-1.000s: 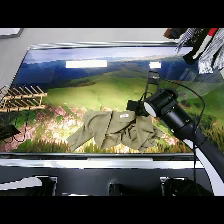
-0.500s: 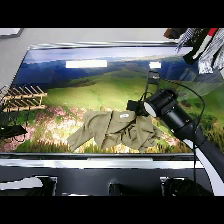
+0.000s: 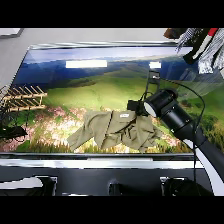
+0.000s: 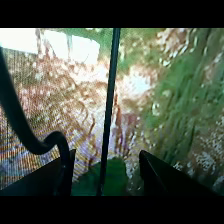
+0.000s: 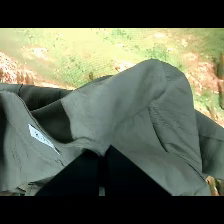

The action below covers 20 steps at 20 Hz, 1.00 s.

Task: Fold the clothes and pants, and hang the long-sleeved shirts on hangers.

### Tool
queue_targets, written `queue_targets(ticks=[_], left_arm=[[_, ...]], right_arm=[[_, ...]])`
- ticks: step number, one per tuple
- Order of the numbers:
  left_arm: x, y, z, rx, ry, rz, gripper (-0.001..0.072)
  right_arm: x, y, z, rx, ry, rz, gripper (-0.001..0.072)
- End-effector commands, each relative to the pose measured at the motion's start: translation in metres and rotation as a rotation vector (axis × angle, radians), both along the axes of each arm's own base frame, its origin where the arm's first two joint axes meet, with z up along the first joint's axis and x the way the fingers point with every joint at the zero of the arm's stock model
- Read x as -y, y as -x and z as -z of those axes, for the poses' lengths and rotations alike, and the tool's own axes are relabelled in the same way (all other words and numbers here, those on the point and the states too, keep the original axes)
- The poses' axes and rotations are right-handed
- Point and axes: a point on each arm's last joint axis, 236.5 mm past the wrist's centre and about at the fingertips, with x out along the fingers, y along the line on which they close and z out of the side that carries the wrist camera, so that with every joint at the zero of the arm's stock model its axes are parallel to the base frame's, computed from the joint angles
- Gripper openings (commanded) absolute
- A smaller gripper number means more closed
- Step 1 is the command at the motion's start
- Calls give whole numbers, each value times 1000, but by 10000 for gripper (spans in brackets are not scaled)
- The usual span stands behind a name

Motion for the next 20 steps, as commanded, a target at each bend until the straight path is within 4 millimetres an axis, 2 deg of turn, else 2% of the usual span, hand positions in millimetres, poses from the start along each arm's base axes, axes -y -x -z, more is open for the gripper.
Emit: queue_targets(ticks=[1,2,5,6,7,9,10,14,20], left_arm=[[0,3,2,-12,-2,6,296],[0,3,2,-12,-2,6,265],[2,5,4,-18,4,7,257],[2,5,4,-18,4,7,230],[2,5,4,-18,5,7,137],[2,5,3,-17,6,6,82],[2,4,1,-17,7,8,25],[0,-10,-11,31,10,-8,19],[-17,-39,-46,136,-47,-16,18]], right_arm=[[0,0,0,2,4,-1,30],[1,-1,0,5,5,0,30],[3,-2,-1,10,13,3,30],[3,-2,-1,11,13,3,30],[3,-2,-1,11,13,3,30],[3,-2,-1,10,13,3,30],[3,-2,-1,8,14,3,30],[3,-2,-1,8,14,3,30],[3,-2,-1,8,14,3,30]])
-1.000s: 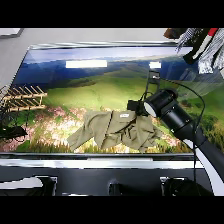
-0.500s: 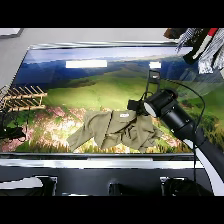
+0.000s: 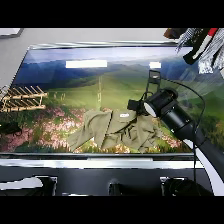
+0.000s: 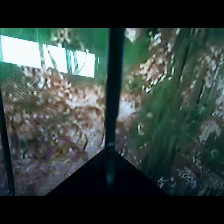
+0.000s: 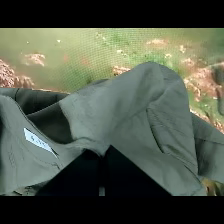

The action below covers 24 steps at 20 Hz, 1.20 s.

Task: Fold the clothes and pants, and hang the long-sleeved shirts on hangers.

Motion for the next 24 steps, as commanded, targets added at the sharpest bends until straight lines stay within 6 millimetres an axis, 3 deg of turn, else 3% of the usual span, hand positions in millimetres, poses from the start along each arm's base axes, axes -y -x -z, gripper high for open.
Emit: queue_targets(ticks=[1,9,13,15,19,24], left_arm=[[-9,-18,-25,70,-38,-3,17],[-22,-77,-112,287,-163,-7,16],[5,-104,-160,398,-230,65,15],[39,-108,-175,417,-222,141,15],[130,-97,-185,439,-193,358,14],[239,-39,-163,429,-129,629,15]], right_arm=[[0,0,0,-1,1,-2,30],[0,0,0,-1,1,-2,30],[0,1,0,-2,1,-2,30],[1,2,1,-8,5,1,30],[3,5,3,-22,10,13,30],[8,9,5,-44,29,18,30]])
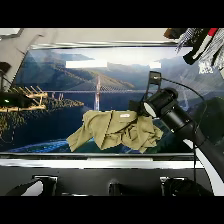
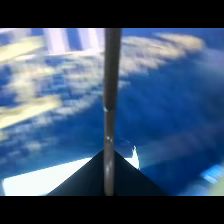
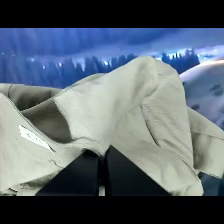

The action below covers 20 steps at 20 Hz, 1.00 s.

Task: Fold the clothes and pants, and hang the long-sleeved shirts on hangers.

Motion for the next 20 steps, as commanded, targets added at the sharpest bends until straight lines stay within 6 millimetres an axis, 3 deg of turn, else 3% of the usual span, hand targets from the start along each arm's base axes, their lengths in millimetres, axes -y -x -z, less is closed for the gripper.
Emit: queue_targets(ticks=[1,5,9,15,20], left_arm=[[70,50,13,-19,-6,203,14],[113,122,36,-129,-21,424,15],[124,169,60,-229,-25,515,15],[122,187,63,-242,-74,678,13],[116,188,69,-258,-109,711,13]], right_arm=[[5,5,2,-23,27,-4,30],[11,6,3,-27,54,0,30],[16,8,3,-36,84,-14,30],[26,9,2,-40,121,2,30],[30,-1,-3,10,121,45,30]])
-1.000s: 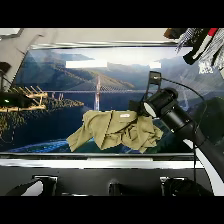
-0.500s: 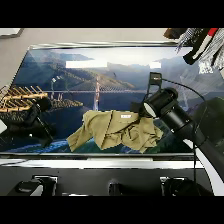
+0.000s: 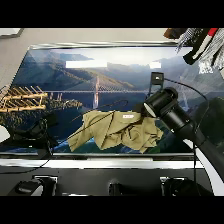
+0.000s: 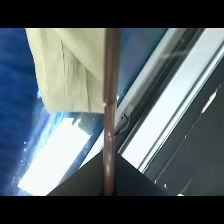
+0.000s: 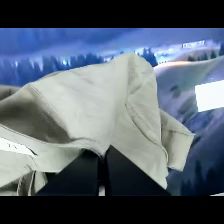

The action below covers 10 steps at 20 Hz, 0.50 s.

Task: Fold the clothes and pants, and hang the long-sleeved shirts on hangers.

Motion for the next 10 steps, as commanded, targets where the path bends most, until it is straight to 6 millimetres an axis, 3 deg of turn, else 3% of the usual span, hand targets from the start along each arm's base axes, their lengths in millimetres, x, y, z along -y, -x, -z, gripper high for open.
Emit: queue_targets(ticks=[1,10], left_arm=[[-2,4,5,-11,-16,62,13],[10,4,13,-58,28,105,14]], right_arm=[[3,-7,-4,38,-1,31,30],[-2,-18,3,56,-1,28,30]])
